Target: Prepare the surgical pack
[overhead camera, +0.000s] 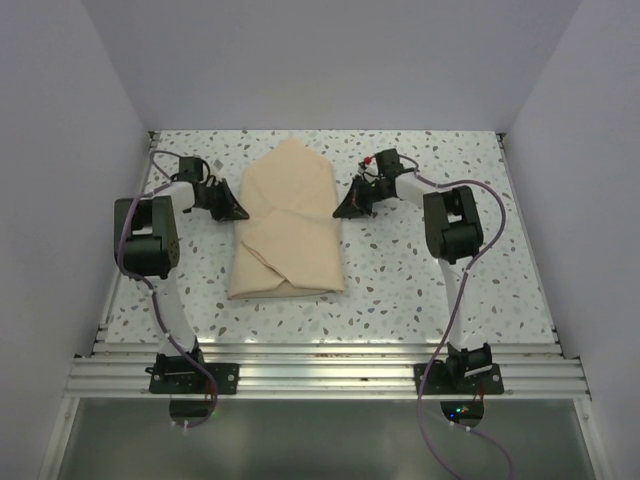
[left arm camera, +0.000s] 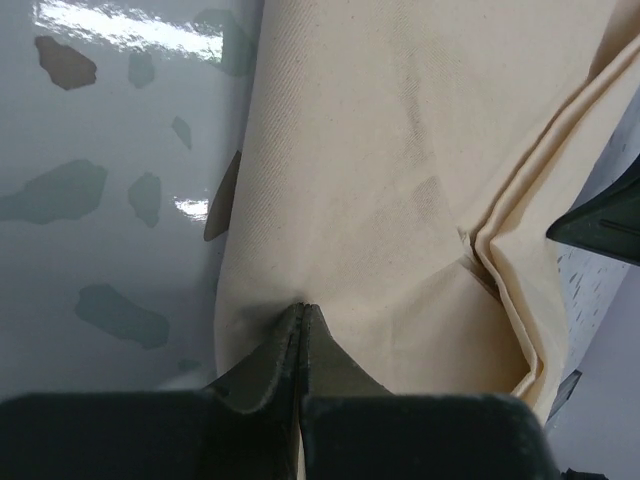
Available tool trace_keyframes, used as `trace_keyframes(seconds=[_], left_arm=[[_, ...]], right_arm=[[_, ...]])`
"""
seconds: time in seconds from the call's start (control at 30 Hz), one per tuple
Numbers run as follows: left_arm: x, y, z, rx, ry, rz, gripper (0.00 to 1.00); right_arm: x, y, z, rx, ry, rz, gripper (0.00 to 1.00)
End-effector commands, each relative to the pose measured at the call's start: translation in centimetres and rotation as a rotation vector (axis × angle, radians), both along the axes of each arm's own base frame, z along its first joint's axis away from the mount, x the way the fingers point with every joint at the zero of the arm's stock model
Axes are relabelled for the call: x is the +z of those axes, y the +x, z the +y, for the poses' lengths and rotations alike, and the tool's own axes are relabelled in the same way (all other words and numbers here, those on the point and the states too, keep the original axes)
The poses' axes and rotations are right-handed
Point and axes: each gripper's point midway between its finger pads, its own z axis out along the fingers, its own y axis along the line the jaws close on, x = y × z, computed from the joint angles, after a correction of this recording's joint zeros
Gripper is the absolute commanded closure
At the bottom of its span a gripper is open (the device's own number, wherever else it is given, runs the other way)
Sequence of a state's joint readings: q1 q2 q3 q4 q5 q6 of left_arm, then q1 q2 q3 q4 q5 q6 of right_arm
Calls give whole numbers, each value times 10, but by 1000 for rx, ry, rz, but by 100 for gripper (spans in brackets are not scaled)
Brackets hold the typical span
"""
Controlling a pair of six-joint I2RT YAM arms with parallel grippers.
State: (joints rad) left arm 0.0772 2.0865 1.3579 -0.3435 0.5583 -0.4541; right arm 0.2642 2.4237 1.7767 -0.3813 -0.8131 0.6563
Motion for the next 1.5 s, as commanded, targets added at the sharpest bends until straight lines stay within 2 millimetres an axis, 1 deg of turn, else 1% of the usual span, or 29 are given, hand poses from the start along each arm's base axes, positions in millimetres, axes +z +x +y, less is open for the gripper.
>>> trace_keyframes(seconds=[0.0, 0.07, 0.1, 0.13, 0.17, 0.2, 0.33, 0.4, 0.43, 0.53, 0.6, 0.73, 0.8, 0.9, 0.93, 0.97, 1.03, 1.07, 1.1, 1.13, 1.17, 1.2, 1.27, 1.3, 1.33, 1.37, 1.4, 1.43, 1.47], left_arm=[[-32, -15, 17, 9, 75, 110, 100], [-16, -7, 15, 2, 59, 65, 100], [-9, -5, 14, 1, 51, 51, 100], [2, -2, 11, -12, 34, 26, 100], [10, 0, 10, -15, 26, 8, 100], [24, 2, 8, -23, 15, -24, 100], [52, 3, 9, -15, 34, -90, 99], [55, -1, 10, -6, 37, -95, 99], [57, -2, 10, -2, 41, -101, 99], [42, -13, 9, 13, 31, -63, 99], [25, -24, 6, 15, 13, -22, 99], [-14, -45, 11, 27, 46, 78, 100], [-31, -51, 12, 21, 54, 128, 100], [-39, -46, 16, 23, 65, 139, 100], [-36, -42, 15, 23, 67, 124, 100], [-30, -37, 15, 23, 65, 104, 100], [-8, -24, 15, 30, 59, 31, 100], [4, -15, 15, 38, 55, -17, 100], [25, -7, 16, 42, 58, -79, 98], [37, 1, 18, 53, 64, -119, 95], [56, 11, 19, 68, 71, -186, 88], [65, 17, 22, 82, 78, -214, 84], [88, 37, 24, 110, 81, -303, 74], [91, 44, 26, 123, 86, -321, 71], [102, 55, 28, 137, 81, -353, 68], [107, 71, 28, 134, 74, -383, 64], [106, 79, 30, 136, 75, -387, 57], [102, 86, 31, 142, 73, -377, 52], [85, 93, 30, 140, 68, -350, 50]], right_arm=[[-9, 22, 0, -21, -58, -41, 100], [4, 23, 8, 1, -50, -63, 100], [15, 27, 12, 15, -44, -97, 100], [23, 23, 17, 32, -39, -104, 100], [38, 24, 20, 38, -26, -132, 100], [48, 22, 23, 45, -16, -144, 100], [81, 14, 28, 53, 10, -194, 100], [90, 8, 28, 55, 24, -197, 100], [88, 6, 27, 56, 25, -194, 100], [71, -3, 23, 74, -5, -161, 100], [53, -10, 18, 77, -27, -132, 100], [10, -19, 13, 83, -68, -78, 100], [-4, -21, 11, 81, -87, -62, 100], [-14, -14, 12, 76, -98, -57, 100], [-12, -11, 13, 75, -91, -56, 100], [-5, -2, 16, 75, -82, -80, 100], [8, 6, 20, 75, -74, -105, 100], [27, 16, 22, 70, -59, -150, 100], [36, 23, 24, 64, -53, -181, 100], [47, 28, 25, 58, -49, -212, 100], [62, 40, 25, 39, -51, -259, 97], [69, 47, 24, 22, -51, -289, 94], [81, 64, 20, -26, -57, -330, 83], [84, 71, 18, -47, -57, -349, 68], [89, 80, 17, -69, -56, -361, 64], [78, 87, 15, -85, -63, -350, 56], [76, 91, 15, -90, -60, -348, 52], [82, 101, 16, -100, -55, -370, 48], [78, 105, 17, -105, -62, -369, 45]])
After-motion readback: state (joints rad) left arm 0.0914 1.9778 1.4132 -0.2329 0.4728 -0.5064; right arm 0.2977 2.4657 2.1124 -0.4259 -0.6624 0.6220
